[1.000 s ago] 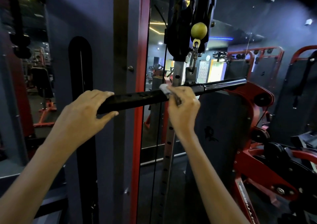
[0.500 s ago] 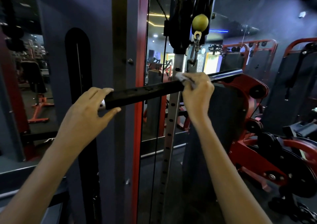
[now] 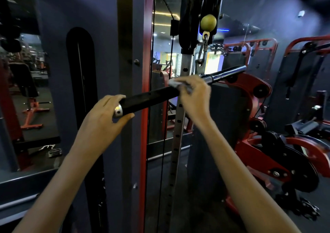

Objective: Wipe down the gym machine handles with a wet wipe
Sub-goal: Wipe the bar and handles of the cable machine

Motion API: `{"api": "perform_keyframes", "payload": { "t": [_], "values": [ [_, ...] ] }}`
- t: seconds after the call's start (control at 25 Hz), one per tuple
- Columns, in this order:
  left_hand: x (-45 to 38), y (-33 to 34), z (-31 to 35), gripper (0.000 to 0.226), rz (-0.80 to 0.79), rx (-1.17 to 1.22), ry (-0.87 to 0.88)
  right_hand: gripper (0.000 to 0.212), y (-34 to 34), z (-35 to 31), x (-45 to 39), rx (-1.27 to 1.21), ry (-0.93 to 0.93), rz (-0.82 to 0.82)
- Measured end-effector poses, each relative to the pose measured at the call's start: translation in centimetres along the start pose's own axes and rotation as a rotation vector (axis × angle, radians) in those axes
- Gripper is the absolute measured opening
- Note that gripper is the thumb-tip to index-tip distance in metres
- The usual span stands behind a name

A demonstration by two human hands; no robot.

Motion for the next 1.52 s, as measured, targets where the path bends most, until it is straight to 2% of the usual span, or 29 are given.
{"api": "perform_keyframes", "payload": {
  "t": [0.08,0.16,0.4,0.56,0.64,0.76,0.88,0.96,1.16,1.32,1.52],
  "values": [
    [0.2,-0.1,0.0,0.046,-0.004,0.019,0.012,0.023,-0.7,1.6,-1.1,0.082,0.100,0.105],
    [0.3,-0.1,-0.1,0.046,-0.001,0.050,0.014,0.024,-0.3,1.5,-0.9,0.125,0.117,0.087],
    [0.6,-0.3,-0.3,0.047,-0.020,0.089,0.001,0.027,1.4,-3.5,4.0,-0.059,-0.148,-0.083],
    [1.1,-0.4,0.2,0.049,-0.033,0.108,0.000,0.028,-0.9,-0.5,1.5,0.061,0.004,0.095],
    [1.1,-0.3,0.5,0.049,-0.031,0.103,-0.006,0.026,-1.3,0.8,0.4,0.128,0.064,0.116],
    [1.1,-0.1,0.6,0.048,-0.032,0.093,-0.025,0.025,0.5,-0.4,1.2,0.119,-0.005,0.039],
    [1.2,0.1,0.4,0.048,-0.037,0.071,-0.030,0.027,1.3,-2.8,3.6,0.057,-0.304,-0.067],
    [1.3,0.2,0.4,0.049,-0.044,0.056,-0.022,0.028,0.5,-2.2,3.3,0.045,-0.422,-0.097],
    [1.9,1.0,0.5,0.052,-0.050,0.035,-0.055,0.024,-1.3,3.7,-1.8,0.306,-0.248,-0.107],
    [2.2,1.5,0.4,0.052,-0.036,0.041,-0.060,0.021,-1.5,3.5,-2.6,0.344,-0.076,-0.154],
    [2.4,1.4,0.1,0.051,0.000,0.040,-0.081,0.024,0.2,0.3,0.7,0.286,-0.292,-0.252]
  ]
}}
Point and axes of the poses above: each hand's wrist, its own x-axis away from the middle knuckle, its own y-axis out of the palm, z = x × y, the point moved 2 cm from there along -x, towards the middle knuckle, and after that the axes turned 4 degrees about x, right-handed, at the moved point
